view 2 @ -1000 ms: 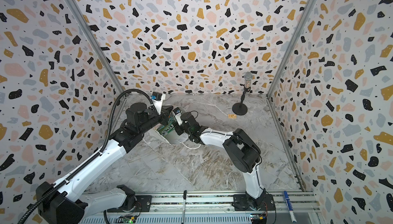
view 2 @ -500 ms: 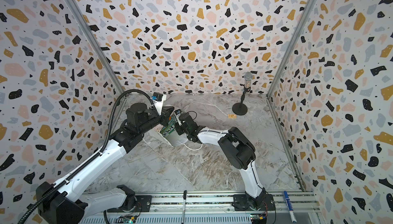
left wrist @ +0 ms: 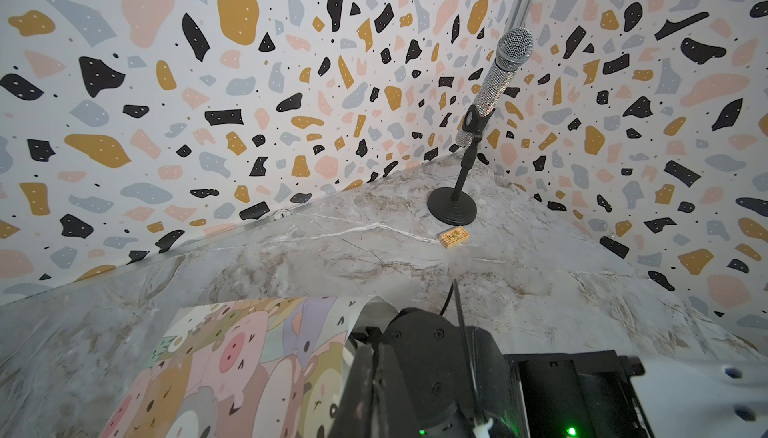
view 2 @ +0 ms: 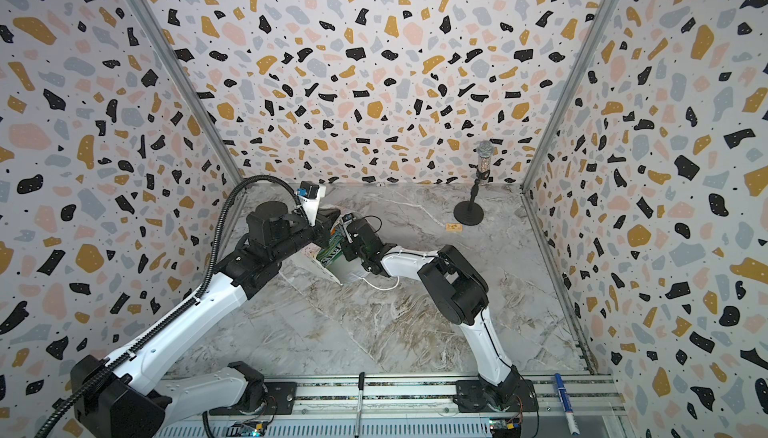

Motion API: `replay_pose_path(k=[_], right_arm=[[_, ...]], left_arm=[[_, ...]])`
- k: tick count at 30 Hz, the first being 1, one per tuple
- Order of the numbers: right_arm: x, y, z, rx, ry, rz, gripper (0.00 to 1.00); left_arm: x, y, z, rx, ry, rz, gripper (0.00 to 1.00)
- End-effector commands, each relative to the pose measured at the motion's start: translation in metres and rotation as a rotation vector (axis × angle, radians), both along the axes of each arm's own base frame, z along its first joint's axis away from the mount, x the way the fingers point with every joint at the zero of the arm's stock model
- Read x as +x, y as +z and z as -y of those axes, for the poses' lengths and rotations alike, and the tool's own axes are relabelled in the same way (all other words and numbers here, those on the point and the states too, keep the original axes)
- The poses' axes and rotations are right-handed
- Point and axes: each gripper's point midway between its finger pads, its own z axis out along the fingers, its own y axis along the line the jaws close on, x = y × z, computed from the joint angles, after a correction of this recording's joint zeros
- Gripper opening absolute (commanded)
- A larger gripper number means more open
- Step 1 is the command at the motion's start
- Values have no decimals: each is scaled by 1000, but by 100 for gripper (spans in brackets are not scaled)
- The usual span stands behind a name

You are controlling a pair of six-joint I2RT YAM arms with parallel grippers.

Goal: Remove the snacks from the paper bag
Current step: 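Pull the teal packet out with the right gripper while the left holds the bag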

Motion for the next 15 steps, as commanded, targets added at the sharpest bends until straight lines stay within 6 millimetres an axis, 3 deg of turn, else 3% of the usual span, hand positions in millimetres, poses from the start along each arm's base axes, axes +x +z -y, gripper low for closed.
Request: replay_pose_path(k=[1, 10, 15], right_arm=[[7, 21, 5, 47, 20, 18, 0], [-25, 51, 22, 93, 84, 49, 0], [-46, 74, 28, 123, 139, 69, 0]], left_arm=[[-4, 40, -6, -55, 18, 123, 0], [14, 26, -28, -6, 182, 91, 0], [18, 20, -30, 14, 199, 79, 0]])
